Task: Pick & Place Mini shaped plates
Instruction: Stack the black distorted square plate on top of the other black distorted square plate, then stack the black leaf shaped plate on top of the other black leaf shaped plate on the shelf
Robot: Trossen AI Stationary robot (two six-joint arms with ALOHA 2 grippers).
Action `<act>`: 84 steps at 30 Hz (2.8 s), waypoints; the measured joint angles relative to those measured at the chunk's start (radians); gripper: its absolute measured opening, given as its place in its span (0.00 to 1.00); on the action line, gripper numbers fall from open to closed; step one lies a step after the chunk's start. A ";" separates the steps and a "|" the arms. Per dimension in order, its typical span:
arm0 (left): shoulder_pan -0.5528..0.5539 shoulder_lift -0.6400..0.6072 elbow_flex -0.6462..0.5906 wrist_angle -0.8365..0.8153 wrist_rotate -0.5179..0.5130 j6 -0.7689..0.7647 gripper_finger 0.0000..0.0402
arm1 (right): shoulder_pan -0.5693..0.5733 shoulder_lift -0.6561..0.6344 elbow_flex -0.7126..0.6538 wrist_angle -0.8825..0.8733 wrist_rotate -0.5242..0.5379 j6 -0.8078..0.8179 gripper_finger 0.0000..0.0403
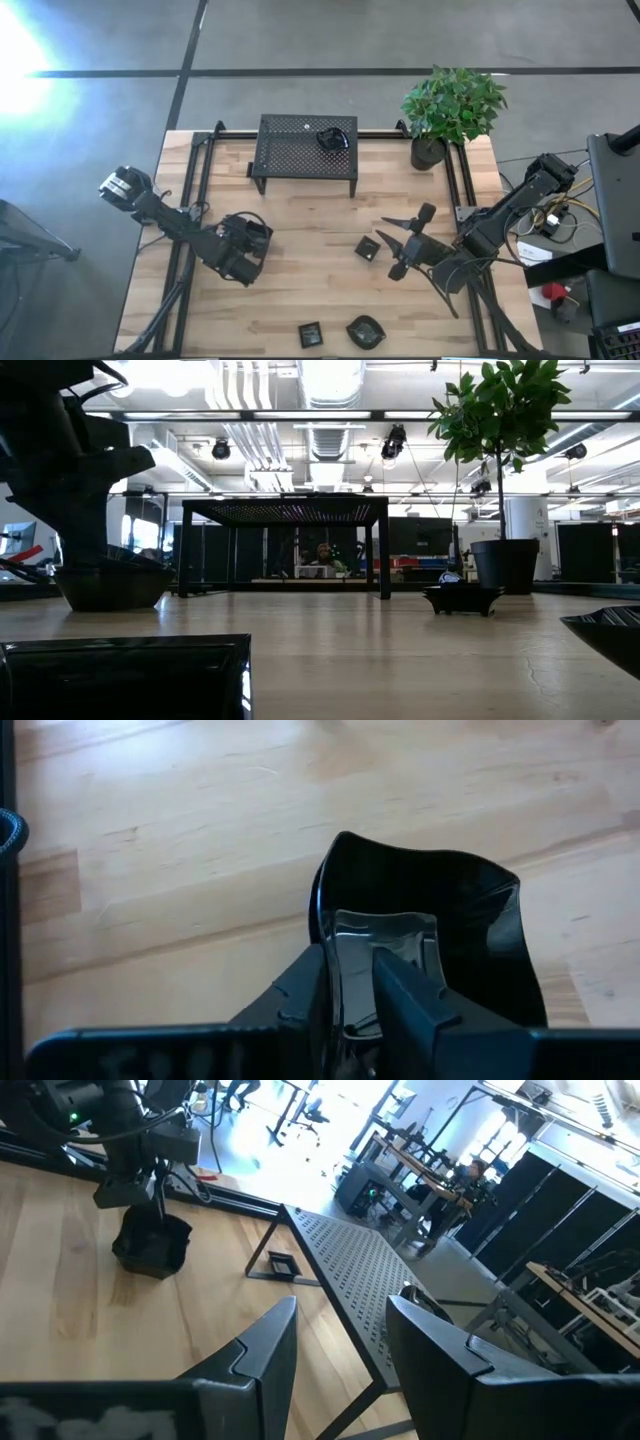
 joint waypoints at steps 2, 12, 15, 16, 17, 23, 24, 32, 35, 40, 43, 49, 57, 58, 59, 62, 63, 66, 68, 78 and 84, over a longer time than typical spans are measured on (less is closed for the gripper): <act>0.000 -0.008 0.002 -0.001 0.000 0.010 0.21 | 0.000 0.000 0.000 0.000 0.000 0.000 0.37; 0.000 -0.106 0.021 -0.005 -0.001 0.089 0.22 | 0.000 0.000 0.000 0.000 0.000 0.002 0.37; 0.000 -0.119 0.025 -0.004 -0.009 0.118 0.22 | 0.000 0.000 0.000 0.000 -0.001 0.004 0.37; 0.000 -0.122 0.026 -0.004 -0.019 0.134 0.22 | 0.000 0.000 0.000 0.000 -0.001 0.005 0.37; 0.000 -0.124 0.027 -0.001 -0.036 0.160 0.22 | 0.000 0.000 0.000 0.000 -0.002 0.008 0.37; -0.003 -0.125 0.055 0.085 -0.151 0.429 0.22 | 0.000 0.000 0.000 0.000 -0.003 0.030 0.37; -0.003 -0.125 0.060 0.110 -0.160 0.477 0.22 | 0.000 0.000 0.000 0.000 -0.003 0.041 0.36; -0.003 -0.124 0.114 0.279 -0.224 0.781 0.22 | 0.000 0.000 0.000 -0.001 -0.118 0.064 0.34; -0.004 -0.124 0.134 0.324 -0.234 0.879 0.22 | 0.000 0.000 0.000 -0.001 -0.203 0.064 0.33; -0.005 -0.123 0.145 0.414 -0.235 1.011 0.22 | 0.000 0.000 0.000 -0.002 -0.407 0.067 0.31; -0.007 -0.123 0.144 0.463 -0.235 1.085 0.22 | -0.001 0.000 -0.006 -0.009 -0.585 0.117 0.31; -0.013 -0.123 0.144 0.574 -0.235 1.330 0.22 | 0.000 0.001 -0.065 -0.057 -0.850 0.299 0.31; -0.013 -0.123 0.144 0.694 -0.235 1.506 0.22 | 0.000 0.008 -0.181 -0.047 -0.920 0.476 0.30; -0.013 -0.123 0.144 0.694 -0.235 1.507 0.22 | 0.000 0.012 -0.193 -0.047 -0.920 0.494 0.30; -0.013 -0.123 0.143 0.693 -0.235 1.508 0.22 | 0.000 0.018 -0.202 -0.048 -0.920 0.516 0.30; -0.013 -0.123 0.143 0.692 -0.235 1.516 0.22 | 0.000 0.052 -0.216 -0.048 -0.921 0.581 0.30; -0.013 -0.123 0.143 0.692 -0.235 1.519 0.22 | 0.000 0.067 -0.217 -0.049 -0.930 0.587 0.30; -0.013 -0.123 0.143 0.692 -0.234 1.528 0.22 | 0.000 0.119 -0.215 -0.044 -0.984 0.609 0.30; -0.013 -0.123 0.143 0.692 -0.231 1.528 0.22 | -0.001 0.164 -0.206 -0.040 -1.014 0.635 0.30; -0.013 -0.124 0.143 0.691 -0.224 1.528 0.22 | 0.000 0.350 -0.095 -0.025 -1.096 0.614 0.31; -0.013 -0.124 0.143 0.691 -0.223 1.535 0.22 | -0.003 0.417 -0.014 -0.025 -1.130 0.558 0.29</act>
